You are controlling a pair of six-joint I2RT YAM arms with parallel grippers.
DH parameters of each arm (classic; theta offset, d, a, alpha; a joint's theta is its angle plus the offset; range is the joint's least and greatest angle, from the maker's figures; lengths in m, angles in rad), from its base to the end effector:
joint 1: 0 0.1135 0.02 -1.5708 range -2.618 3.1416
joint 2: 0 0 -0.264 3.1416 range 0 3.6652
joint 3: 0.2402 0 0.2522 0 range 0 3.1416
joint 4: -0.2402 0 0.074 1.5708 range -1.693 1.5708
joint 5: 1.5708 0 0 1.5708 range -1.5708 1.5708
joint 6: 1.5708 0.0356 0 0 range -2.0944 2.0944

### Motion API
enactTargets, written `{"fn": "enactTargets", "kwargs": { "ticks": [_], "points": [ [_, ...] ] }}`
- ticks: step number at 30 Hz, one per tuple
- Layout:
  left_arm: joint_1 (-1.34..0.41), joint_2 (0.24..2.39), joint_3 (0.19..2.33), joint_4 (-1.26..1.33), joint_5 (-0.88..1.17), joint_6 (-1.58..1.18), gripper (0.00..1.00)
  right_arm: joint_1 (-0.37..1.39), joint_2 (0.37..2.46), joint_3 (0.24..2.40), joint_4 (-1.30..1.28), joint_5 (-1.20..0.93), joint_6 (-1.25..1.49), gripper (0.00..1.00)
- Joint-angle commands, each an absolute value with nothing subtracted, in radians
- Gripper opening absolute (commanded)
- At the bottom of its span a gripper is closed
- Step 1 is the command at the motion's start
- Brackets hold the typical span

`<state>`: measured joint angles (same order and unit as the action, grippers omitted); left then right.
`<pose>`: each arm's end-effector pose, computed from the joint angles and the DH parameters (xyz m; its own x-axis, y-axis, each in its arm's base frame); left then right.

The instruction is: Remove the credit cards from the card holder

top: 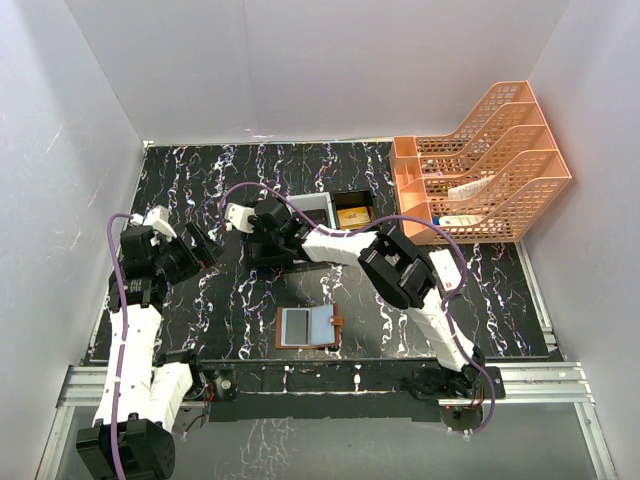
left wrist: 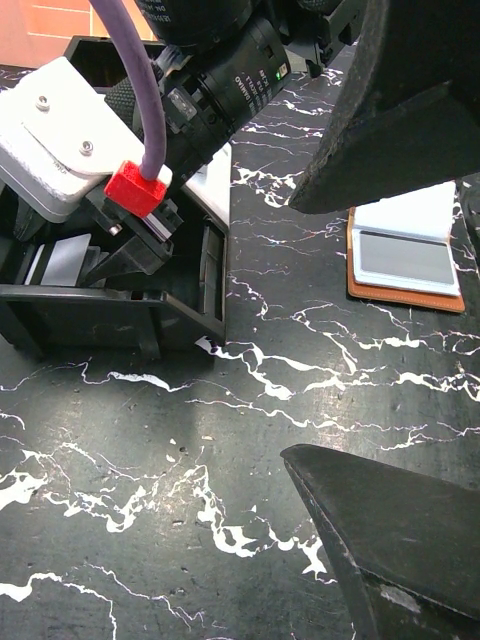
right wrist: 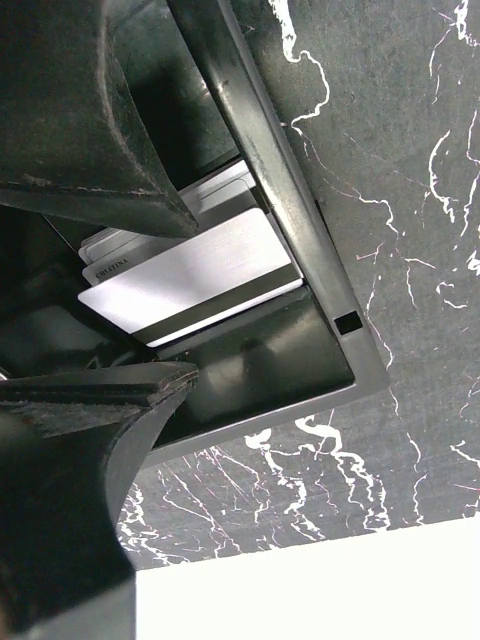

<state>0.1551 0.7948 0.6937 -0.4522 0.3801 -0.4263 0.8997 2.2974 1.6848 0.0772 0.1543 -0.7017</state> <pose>0.1759 0.0141 0.2806 -0.5424 -0.4734 -0.6940 -0.0613 0.8462 -0.5293 0.3303 0.4071 0.1634 0.2042 -0.7686 -0.6063 -0.7330 0.2904 -0.6151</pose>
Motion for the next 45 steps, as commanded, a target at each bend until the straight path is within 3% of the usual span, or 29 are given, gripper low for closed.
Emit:
{"fn": "enactTargets", "kwargs": {
  "ticks": [1, 10, 18, 24, 32, 34, 36, 38, 45],
  "points": [
    [0.160, 0.781, 0.690, -0.448, 0.406, -0.413, 0.99, 0.906, 2.258, 1.692, 0.107, 0.149, -0.676, 0.52],
    [0.160, 0.782, 0.691, -0.452, 0.398, -0.417, 0.99, 0.906, 2.255, 1.707, 0.094, 0.152, -0.660, 0.55],
    [0.160, 0.779, 0.698, -0.464, 0.378, -0.417, 0.99, 0.907, 2.142, 1.707, 0.089, 0.200, -0.471, 0.58],
    [0.160, 0.775, 0.700, -0.468, 0.382, -0.417, 0.99, 0.906, 1.925, 1.506, 0.161, 0.312, -0.274, 0.59],
    [0.159, 0.782, 0.696, -0.459, 0.399, -0.419, 0.99, 0.905, 1.630, 1.170, 0.156, 0.526, 0.057, 0.71],
    [0.159, 0.785, 0.694, -0.457, 0.411, -0.419, 0.99, 0.906, 1.575, 1.125, 0.080, 0.544, 0.174, 0.82],
    [0.159, 0.789, 0.691, -0.454, 0.427, -0.417, 0.99, 0.906, 1.519, 1.090, 0.018, 0.533, 0.309, 0.85],
    [0.158, 0.799, 0.679, -0.438, 0.464, -0.409, 0.99, 0.906, 1.472, 1.064, -0.052, 0.521, 0.486, 0.97],
    [0.107, 0.852, 0.663, -0.393, 0.538, -0.413, 0.99, 0.905, 1.344, 0.794, 0.186, 0.093, 0.648, 0.98]
  ]
}}
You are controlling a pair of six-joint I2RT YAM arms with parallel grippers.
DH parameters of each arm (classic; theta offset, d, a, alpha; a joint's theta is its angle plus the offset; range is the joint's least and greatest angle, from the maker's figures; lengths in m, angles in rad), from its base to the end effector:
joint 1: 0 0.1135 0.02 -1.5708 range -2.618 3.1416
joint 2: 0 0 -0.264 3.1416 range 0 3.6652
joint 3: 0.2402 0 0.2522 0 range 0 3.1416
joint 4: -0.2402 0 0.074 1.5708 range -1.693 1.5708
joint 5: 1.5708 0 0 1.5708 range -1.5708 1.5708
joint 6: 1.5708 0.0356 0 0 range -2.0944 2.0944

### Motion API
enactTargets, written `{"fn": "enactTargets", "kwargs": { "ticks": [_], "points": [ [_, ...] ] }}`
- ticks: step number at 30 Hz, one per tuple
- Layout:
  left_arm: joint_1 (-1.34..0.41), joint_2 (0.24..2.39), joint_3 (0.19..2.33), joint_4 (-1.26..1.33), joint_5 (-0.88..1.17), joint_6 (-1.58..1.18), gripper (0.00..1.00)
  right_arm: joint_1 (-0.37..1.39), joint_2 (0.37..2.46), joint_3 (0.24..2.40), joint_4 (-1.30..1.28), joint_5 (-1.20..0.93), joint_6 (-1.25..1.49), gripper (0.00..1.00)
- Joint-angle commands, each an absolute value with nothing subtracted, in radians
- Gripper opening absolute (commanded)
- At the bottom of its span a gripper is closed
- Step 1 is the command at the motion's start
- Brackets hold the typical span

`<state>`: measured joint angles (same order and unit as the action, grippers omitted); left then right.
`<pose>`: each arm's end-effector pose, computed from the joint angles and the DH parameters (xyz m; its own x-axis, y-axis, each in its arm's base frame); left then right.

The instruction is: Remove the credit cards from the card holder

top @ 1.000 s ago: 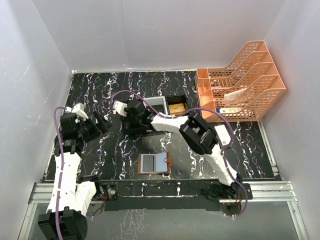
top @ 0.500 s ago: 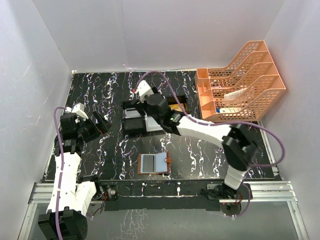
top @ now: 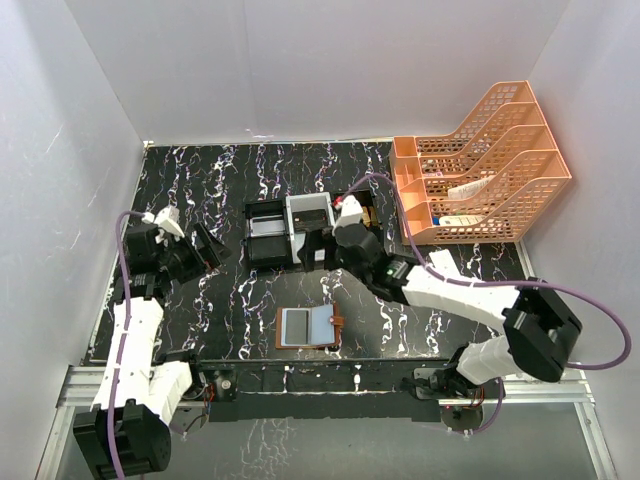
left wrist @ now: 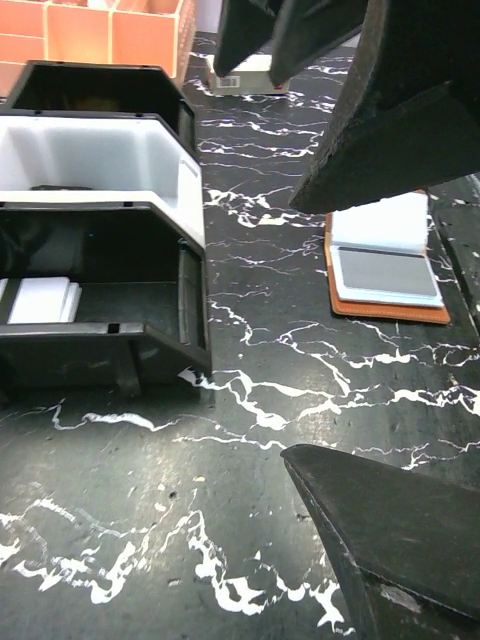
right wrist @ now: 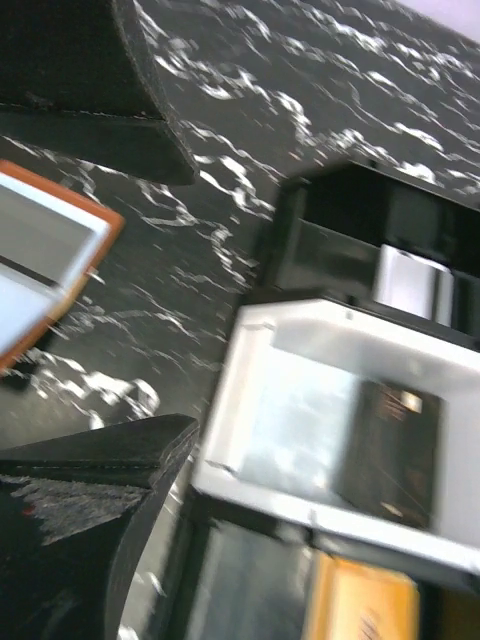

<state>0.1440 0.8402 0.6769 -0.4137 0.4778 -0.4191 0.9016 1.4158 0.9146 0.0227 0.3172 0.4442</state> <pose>0.1842 0.0102 0.2719 -0.5965 -0.4516 -0.6635 0.0123 0.8214 -0.5702 0.2064 0.2430 0.2596 -0.5043 0.0205 -0.8633 -0.3950 0.8835 0.2518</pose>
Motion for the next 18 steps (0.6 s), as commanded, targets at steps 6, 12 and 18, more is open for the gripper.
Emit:
{"fn": "enactTargets", "kwargs": {
  "ticks": [6, 12, 18],
  "points": [
    [-0.075, 0.891, 0.649, -0.375, 0.472, -0.463, 0.99, 0.905, 1.320, 0.704, 0.245, -0.056, 0.814, 0.92],
    [-0.225, 0.947, 0.595, -0.298, 0.443, -0.551, 0.90, 0.916, 1.350, 0.671, 0.248, -0.165, 0.925, 0.68],
    [-0.302, 0.949, 0.542, -0.256, 0.438, -0.612, 0.88, 0.950, 1.390, 0.648, 0.219, -0.137, 1.025, 0.57]
  ]
}}
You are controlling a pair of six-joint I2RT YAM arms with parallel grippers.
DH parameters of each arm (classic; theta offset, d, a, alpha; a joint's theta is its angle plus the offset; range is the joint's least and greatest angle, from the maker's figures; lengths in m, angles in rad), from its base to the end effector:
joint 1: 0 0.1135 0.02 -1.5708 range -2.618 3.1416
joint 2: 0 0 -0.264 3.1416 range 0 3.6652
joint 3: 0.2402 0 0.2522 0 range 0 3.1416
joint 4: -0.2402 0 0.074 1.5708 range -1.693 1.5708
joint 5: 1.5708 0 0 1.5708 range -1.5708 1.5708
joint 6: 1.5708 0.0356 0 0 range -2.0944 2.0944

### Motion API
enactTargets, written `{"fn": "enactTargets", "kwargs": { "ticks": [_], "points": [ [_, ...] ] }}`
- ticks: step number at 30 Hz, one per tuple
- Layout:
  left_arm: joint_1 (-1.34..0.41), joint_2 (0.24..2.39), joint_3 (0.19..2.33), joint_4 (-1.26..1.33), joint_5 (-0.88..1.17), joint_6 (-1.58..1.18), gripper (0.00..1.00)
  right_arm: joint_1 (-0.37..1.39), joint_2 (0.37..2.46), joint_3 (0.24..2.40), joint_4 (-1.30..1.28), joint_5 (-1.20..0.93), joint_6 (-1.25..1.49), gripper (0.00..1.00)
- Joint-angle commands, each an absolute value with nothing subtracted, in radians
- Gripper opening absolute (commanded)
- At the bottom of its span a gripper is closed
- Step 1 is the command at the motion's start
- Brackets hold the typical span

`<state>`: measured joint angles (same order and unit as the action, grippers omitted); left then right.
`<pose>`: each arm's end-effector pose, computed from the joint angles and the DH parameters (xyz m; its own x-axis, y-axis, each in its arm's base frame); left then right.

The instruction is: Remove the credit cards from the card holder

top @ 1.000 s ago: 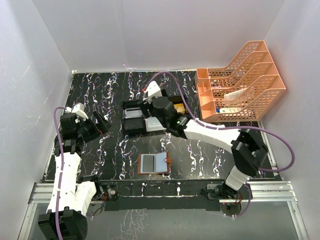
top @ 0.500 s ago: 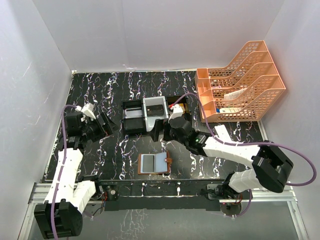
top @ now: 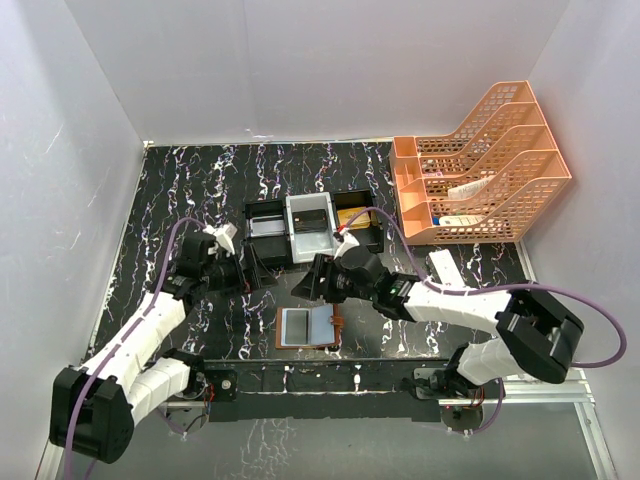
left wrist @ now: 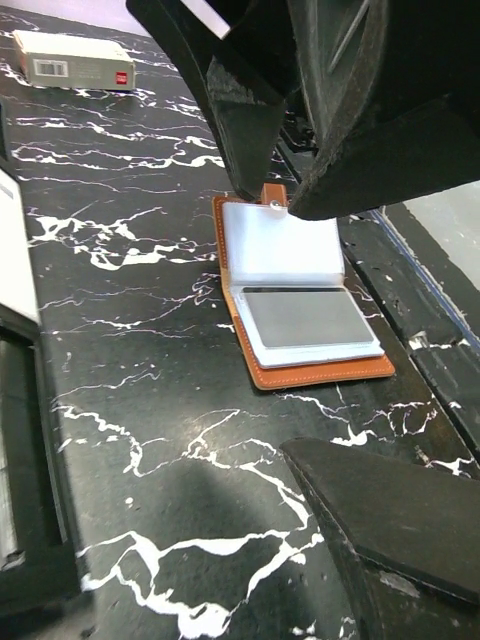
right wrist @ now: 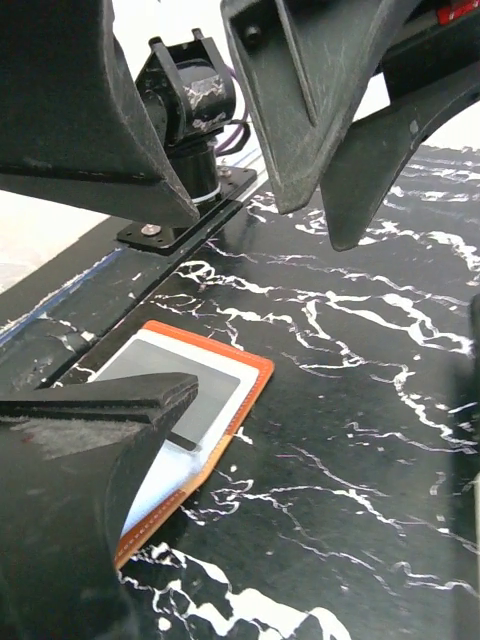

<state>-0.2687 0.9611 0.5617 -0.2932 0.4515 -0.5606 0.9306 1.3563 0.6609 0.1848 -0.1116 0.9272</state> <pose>0.1882 -0.0679 0.2222 -0.8205 -0.2703 -0.5037 0.1492 0.7494 -0.6451 0.1675 0.2315 0.2071 -0.8592 0.1774 -0.4800 -0.2795 0.6230 0.7306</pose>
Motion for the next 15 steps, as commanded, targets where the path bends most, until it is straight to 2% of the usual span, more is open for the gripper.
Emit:
{"fn": "enactTargets", "kwargs": {
  "ticks": [1, 7, 15],
  "points": [
    [-0.307, 0.947, 0.536, -0.256, 0.434, -0.617, 0.88, 0.955, 1.408, 0.651, 0.219, -0.151, 1.033, 0.54],
    [-0.337, 0.947, 0.507, -0.255, 0.428, -0.655, 0.83, 0.989, 1.481, 0.665, 0.155, -0.147, 1.094, 0.43],
    [-0.393, 0.966, 0.484, -0.262, 0.428, -0.674, 0.78, 0.989, 1.508, 0.605, 0.145, -0.152, 1.189, 0.41]
  ]
}}
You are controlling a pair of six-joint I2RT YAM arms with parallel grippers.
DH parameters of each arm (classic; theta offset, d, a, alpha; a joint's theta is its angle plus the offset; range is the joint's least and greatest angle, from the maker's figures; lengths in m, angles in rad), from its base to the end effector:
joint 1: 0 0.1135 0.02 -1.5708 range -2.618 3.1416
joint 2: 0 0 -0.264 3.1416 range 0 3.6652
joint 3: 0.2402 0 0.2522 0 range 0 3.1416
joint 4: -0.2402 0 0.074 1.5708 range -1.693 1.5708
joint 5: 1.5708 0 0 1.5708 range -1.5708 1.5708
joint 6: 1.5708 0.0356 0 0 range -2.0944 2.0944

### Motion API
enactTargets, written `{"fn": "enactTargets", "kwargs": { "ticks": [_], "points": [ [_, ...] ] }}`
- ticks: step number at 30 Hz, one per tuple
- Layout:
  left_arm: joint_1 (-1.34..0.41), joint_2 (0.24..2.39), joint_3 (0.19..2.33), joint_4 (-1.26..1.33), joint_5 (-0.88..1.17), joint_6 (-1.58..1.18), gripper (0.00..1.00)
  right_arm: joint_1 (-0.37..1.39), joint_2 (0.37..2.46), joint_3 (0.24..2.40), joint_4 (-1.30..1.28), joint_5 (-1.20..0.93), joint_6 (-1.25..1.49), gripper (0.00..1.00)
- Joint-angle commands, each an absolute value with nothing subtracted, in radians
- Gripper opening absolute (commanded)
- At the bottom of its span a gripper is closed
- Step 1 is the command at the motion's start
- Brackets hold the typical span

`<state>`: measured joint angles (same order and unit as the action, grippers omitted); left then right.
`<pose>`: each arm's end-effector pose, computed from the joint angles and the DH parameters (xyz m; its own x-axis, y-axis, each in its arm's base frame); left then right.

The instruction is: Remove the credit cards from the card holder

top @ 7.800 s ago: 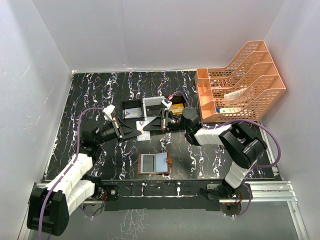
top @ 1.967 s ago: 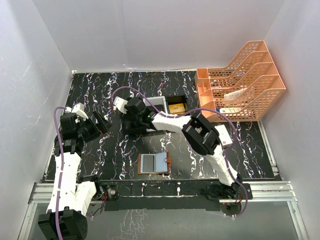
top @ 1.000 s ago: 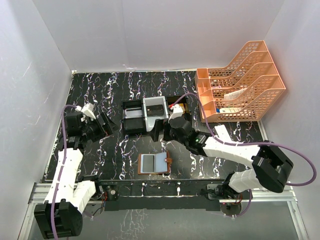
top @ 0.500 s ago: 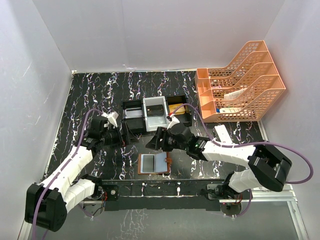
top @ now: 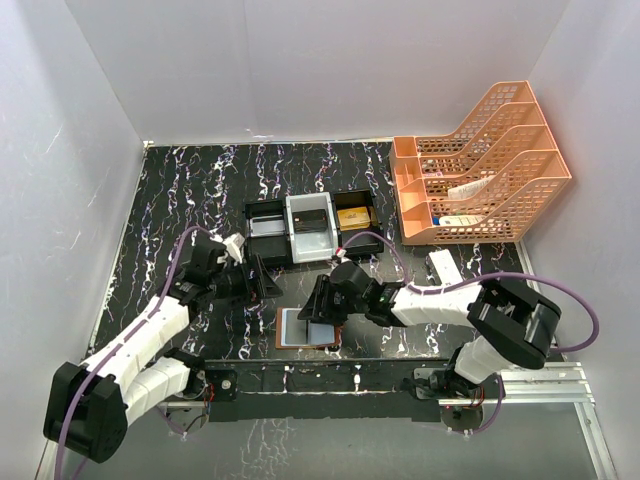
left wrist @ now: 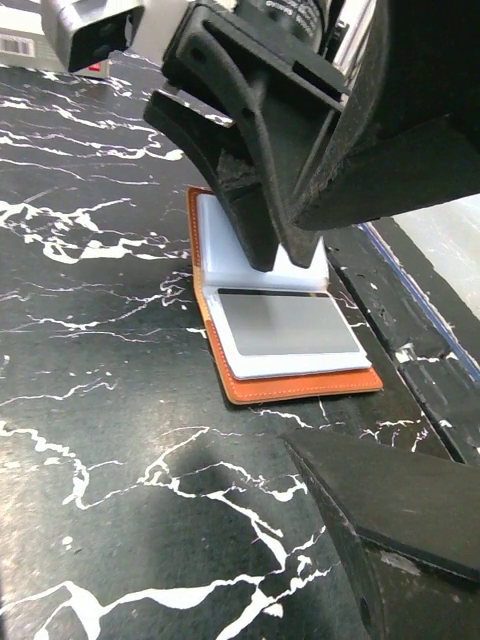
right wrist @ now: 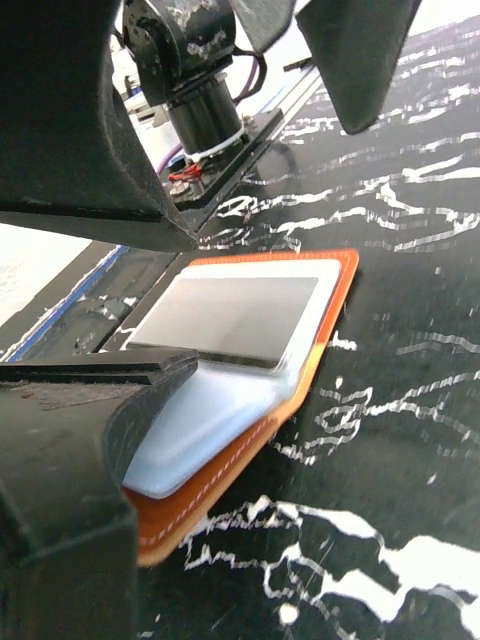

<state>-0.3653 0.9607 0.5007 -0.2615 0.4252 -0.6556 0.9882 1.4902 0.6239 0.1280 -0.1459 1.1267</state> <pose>0.1767 -0.0833 0.2046 -0.8638 -0.2642 -0.4291 0.1112 0.7306 -0.6737 0.1519 0.2399 0.1553 -0.9585 0.1690 -0.2294 -0.0460 0.7028 0.7099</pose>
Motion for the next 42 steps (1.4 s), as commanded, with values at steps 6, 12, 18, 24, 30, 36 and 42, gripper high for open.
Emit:
{"fn": "enactTargets", "kwargs": {
  "ticks": [6, 12, 18, 24, 30, 36, 42],
  "points": [
    [-0.472, 1.020, 0.490, -0.234, 0.416, -0.695, 0.69, 0.986, 1.562, 0.618, 0.161, -0.157, 1.187, 0.39],
    [-0.550, 1.082, 0.499, -0.198, 0.380, -0.733, 0.50, 0.983, 1.599, 0.608, 0.169, -0.156, 1.192, 0.36],
    [-0.619, 1.125, 0.490, -0.171, 0.326, -0.761, 0.38, 0.982, 1.592, 0.599, 0.170, -0.160, 1.179, 0.35],
    [-0.682, 1.161, 0.456, -0.118, 0.297, -0.812, 0.33, 0.978, 1.597, 0.586, 0.185, -0.178, 1.175, 0.35],
    [-0.715, 1.208, 0.441, -0.152, 0.233, -0.855, 0.27, 0.977, 1.609, 0.587, 0.198, -0.186, 1.181, 0.34],
    [-0.724, 1.171, 0.445, -0.221, 0.200, -0.846, 0.27, 0.973, 1.625, 0.592, 0.217, -0.197, 1.192, 0.32],
    [-0.723, 1.106, 0.469, -0.291, 0.176, -0.823, 0.32, 0.966, 1.632, 0.596, 0.213, -0.193, 1.198, 0.31]
  ]
}}
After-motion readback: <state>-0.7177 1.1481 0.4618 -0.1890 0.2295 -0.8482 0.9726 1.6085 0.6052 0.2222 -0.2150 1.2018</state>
